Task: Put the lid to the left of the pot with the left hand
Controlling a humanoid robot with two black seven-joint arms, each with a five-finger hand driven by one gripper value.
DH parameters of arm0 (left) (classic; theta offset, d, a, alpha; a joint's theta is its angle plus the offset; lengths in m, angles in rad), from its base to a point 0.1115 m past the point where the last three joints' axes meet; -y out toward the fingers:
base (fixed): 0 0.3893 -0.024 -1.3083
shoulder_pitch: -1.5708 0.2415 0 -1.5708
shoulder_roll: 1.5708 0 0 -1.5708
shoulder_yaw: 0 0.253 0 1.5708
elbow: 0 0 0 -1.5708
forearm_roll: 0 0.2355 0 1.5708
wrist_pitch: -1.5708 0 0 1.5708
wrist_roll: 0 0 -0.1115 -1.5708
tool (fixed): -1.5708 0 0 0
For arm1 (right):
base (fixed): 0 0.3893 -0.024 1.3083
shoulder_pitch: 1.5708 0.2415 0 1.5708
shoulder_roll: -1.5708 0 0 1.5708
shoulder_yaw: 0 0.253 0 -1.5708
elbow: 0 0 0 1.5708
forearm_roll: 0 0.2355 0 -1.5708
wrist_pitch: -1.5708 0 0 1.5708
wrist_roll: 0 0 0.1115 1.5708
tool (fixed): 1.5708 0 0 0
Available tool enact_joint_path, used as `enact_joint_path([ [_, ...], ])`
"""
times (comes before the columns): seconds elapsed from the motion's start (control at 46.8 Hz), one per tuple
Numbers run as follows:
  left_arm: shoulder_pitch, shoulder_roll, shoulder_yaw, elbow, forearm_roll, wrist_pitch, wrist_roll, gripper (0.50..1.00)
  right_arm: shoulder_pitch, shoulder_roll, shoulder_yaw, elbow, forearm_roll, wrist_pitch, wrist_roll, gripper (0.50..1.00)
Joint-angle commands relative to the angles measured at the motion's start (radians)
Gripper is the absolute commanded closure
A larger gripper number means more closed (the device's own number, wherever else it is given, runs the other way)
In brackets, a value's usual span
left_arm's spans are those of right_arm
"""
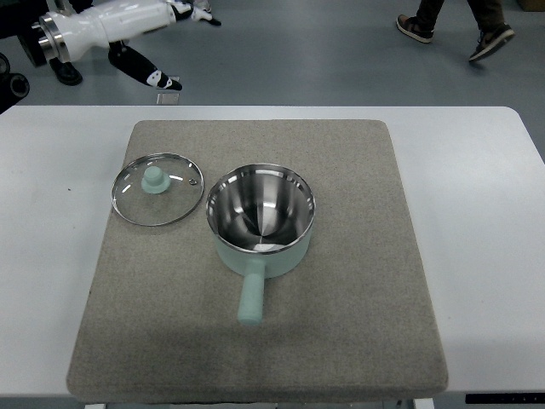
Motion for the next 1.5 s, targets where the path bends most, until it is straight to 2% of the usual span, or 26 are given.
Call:
enact_joint_path([
  [0.0, -0.001, 0.000, -0.012, 0.005, -0.172, 0.001, 0.000, 0.508, 0.000, 0.000, -0.001, 0.000, 0.000, 0.000, 0.000, 0.576],
  [0.107, -0.005, -0.034, -0.012, 0.044, -0.354, 0.026, 0.000, 0.508, 0.000, 0.000, -0.001, 0.000, 0.000, 0.000, 0.000, 0.576],
  [0.235, -0.015, -0.130, -0.017, 0.206, -0.537, 0.038, 0.000, 0.508, 0.000, 0.000, -0.001, 0.000, 0.000, 0.000, 0.000, 0.576],
  [0.342, -0.015, -0.192, -0.014, 0.317, -0.693, 0.020, 0.000, 0.508, 0.000, 0.000, -0.001, 0.000, 0.000, 0.000, 0.000, 0.576],
  [0.598, -0.002, -0.290, -0.017, 0.458, -0.913, 0.017, 0.000, 0.506, 0.000, 0.000, -0.001, 0.000, 0.000, 0.000, 0.000, 0.579],
  [0.641, -0.002, -0.299, -0.015, 0.470, -0.989, 0.015, 0.009, 0.508, 0.000, 0.000, -0.001, 0.000, 0.000, 0.000, 0.000, 0.576],
  [0.769, -0.002, -0.307, -0.015, 0.495, -1.212, 0.014, 0.137, 0.506, 0.000, 0.000, -0.001, 0.000, 0.000, 0.000, 0.000, 0.576],
  [0.898, -0.002, -0.321, -0.026, 0.504, -1.402, 0.014, 0.209, 0.506, 0.000, 0.000, -0.001, 0.000, 0.000, 0.000, 0.000, 0.576],
  [1.047, 0.007, -0.335, -0.069, 0.513, -1.547, -0.005, 0.218, 0.506, 0.000, 0.000, -0.001, 0.000, 0.000, 0.000, 0.000, 0.576],
  [1.218, 0.074, -0.361, -0.254, 0.581, -1.593, -0.132, 0.218, 0.506, 0.000, 0.000, -0.001, 0.000, 0.000, 0.000, 0.000, 0.576],
  [1.304, 0.110, -0.365, -0.325, 0.601, -1.594, -0.170, 0.218, 0.506, 0.000, 0.000, -0.001, 0.000, 0.000, 0.000, 0.000, 0.576],
  [1.475, 0.136, -0.367, -0.399, 0.605, -1.603, -0.190, 0.220, 0.506, 0.000, 0.000, -0.001, 0.000, 0.000, 0.000, 0.000, 0.576],
])
